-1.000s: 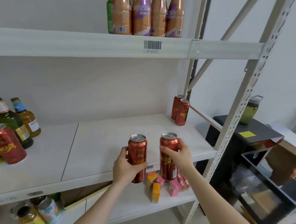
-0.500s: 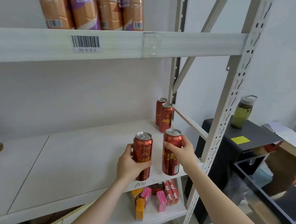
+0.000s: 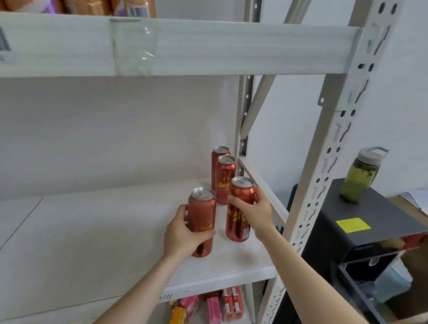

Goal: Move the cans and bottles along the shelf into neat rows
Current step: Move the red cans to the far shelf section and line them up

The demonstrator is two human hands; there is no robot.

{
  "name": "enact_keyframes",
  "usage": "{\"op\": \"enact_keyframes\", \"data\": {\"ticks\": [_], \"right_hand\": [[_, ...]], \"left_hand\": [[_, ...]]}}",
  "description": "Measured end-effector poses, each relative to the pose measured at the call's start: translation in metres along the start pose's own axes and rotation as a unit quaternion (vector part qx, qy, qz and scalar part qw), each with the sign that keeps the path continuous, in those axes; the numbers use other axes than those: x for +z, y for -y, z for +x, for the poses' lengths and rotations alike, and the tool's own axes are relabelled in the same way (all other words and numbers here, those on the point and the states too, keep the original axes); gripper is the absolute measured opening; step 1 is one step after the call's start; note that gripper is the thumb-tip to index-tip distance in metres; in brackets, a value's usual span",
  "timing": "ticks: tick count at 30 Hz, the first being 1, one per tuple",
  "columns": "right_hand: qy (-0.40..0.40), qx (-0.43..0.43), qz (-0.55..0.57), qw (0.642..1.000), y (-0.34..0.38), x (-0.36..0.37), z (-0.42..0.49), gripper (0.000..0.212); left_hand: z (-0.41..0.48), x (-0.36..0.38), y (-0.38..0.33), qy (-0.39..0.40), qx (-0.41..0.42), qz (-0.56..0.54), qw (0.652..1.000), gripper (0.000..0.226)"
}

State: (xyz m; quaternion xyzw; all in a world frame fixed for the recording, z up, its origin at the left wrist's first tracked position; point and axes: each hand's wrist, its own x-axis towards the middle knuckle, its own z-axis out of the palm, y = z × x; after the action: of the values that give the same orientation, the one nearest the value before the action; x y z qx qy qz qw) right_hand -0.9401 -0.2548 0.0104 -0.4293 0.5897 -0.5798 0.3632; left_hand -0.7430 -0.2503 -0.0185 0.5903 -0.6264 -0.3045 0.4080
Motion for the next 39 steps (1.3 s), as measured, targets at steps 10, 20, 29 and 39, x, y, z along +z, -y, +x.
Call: {"op": "enact_keyframes", "data": {"ticks": [10, 20, 29, 39], "right_hand": [[0.026, -0.015, 0.021, 0.999, -0.019, 0.012, 0.052, 0.047], [0.026, -0.038, 0.006, 0.999, -0.031, 0.029, 0.075, 0.062], [0.047, -0.04, -0.008, 0.998, -0.035, 0.029, 0.08, 0.07], [0.007, 0.003, -0.006, 1.0, -0.077, -0.001, 0.005, 0.055]], "left_hand": [[0.026, 0.027, 0.005, -0.033, -0.012, -0.034, 0.999, 0.065], [0.034, 0.026, 0.015, -0.04, -0.005, -0.066, 0.997, 0.068], [0.03, 0.019, 0.015, 0.004, -0.029, -0.068, 0.997, 0.069], [0.033, 0.0, 0.008, 0.057, -0.108, -0.185, 0.975, 0.068]]}}
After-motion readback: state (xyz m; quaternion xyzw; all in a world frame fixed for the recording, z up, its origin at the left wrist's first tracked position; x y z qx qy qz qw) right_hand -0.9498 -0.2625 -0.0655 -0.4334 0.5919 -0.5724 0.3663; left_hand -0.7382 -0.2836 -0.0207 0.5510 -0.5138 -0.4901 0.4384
